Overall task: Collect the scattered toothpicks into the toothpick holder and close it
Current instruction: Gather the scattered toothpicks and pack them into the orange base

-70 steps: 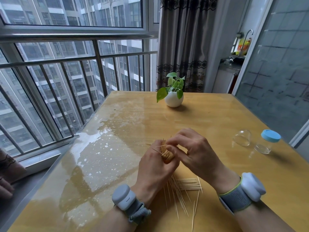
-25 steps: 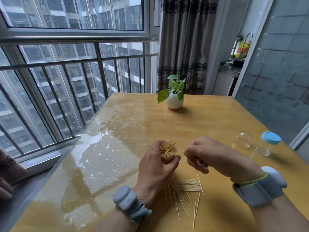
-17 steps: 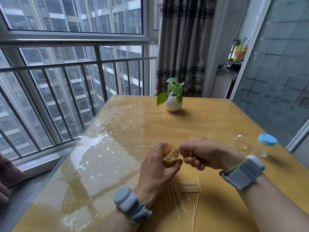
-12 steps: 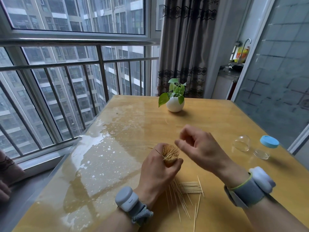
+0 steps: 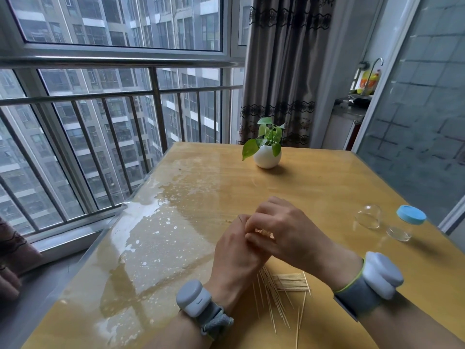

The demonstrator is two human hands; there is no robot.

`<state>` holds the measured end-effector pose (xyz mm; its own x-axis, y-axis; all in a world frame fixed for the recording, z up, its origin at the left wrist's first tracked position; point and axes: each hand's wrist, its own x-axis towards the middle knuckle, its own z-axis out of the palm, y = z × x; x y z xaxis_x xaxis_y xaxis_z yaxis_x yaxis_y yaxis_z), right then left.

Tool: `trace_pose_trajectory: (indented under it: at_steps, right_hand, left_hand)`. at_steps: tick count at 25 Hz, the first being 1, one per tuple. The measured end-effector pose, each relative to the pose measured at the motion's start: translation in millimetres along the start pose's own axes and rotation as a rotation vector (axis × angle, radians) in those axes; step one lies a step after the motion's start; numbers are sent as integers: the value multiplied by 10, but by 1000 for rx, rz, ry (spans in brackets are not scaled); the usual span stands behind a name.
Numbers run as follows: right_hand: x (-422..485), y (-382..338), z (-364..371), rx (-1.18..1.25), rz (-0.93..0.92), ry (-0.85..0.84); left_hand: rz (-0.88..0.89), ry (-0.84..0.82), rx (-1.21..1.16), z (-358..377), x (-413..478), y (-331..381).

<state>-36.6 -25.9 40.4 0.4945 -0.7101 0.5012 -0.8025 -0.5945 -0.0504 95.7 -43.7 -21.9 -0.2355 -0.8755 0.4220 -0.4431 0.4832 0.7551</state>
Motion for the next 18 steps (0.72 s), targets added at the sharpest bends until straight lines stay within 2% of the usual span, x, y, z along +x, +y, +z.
trace_pose_trajectory:
  at_steps: [6, 11, 13, 16, 18]
  right_hand:
    - [-29, 48, -129, 414, 368, 299]
    - [-48, 94, -26, 261, 402, 158]
    - [51, 23, -22, 255, 361, 97]
    - [265, -124, 52, 176, 254, -125]
    - [337, -98, 56, 109, 290, -228]
  left_hand:
    - [-42, 23, -10, 13, 4, -24]
    - [-43, 19, -23, 11, -1, -8]
    - [-7, -3, 8, 28, 8, -11]
    - [97, -56, 151, 81, 16, -2]
    - [104, -54, 141, 72, 1, -13]
